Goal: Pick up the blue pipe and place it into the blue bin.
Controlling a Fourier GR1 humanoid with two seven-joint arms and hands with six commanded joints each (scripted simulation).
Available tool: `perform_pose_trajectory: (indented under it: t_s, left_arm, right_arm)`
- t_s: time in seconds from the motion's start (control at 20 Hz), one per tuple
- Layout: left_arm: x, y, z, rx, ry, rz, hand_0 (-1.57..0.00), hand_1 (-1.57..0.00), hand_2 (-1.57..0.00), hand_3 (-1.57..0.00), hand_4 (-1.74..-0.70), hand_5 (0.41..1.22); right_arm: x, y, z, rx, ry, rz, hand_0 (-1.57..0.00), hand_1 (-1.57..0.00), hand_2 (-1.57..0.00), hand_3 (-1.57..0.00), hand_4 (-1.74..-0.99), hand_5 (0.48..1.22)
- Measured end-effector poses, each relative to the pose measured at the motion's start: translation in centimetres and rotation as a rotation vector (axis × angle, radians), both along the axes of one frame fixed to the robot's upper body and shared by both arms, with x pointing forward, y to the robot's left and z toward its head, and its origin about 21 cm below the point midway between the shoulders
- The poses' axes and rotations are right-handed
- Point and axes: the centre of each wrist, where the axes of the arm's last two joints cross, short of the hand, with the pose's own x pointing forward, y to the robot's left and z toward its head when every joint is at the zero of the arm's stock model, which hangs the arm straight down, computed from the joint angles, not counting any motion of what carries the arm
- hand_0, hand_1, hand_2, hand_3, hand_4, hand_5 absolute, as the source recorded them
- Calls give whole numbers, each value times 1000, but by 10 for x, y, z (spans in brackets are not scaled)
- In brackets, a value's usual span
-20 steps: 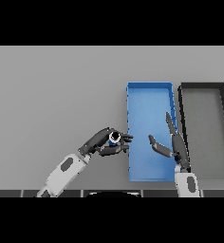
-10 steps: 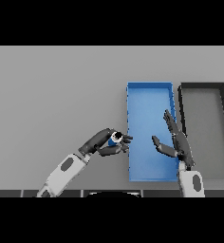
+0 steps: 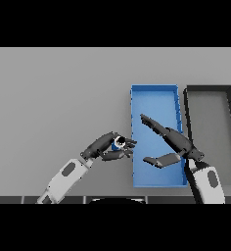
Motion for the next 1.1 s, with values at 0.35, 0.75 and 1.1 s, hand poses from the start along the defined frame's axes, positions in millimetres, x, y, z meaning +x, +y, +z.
perform_pose_trajectory:
  t_s: [0.35, 0.75, 1.1]
  left_arm:
    - [-4, 0, -1, -19, -3, -36, -1571, -1571, -1571, -1516, -1741, 1221]
    - [-2, 1, -7, 16, 10, -52, -1571, -1571, -1571, -1484, -1736, 1221]
    - [5, 6, 3, 173, -24, -34, -1063, -1017, -969, -939, -1607, 1221]
  right_arm:
    - [21, 50, 16, -124, -53, 189, 1, 1, 1, 1, -1232, 531]
    - [42, 96, 26, -149, -64, 301, -53, -84, -102, -46, -1245, 506]
    - [51, 120, 30, -138, -44, 442, -1134, -1124, -1145, -957, -1562, 666]
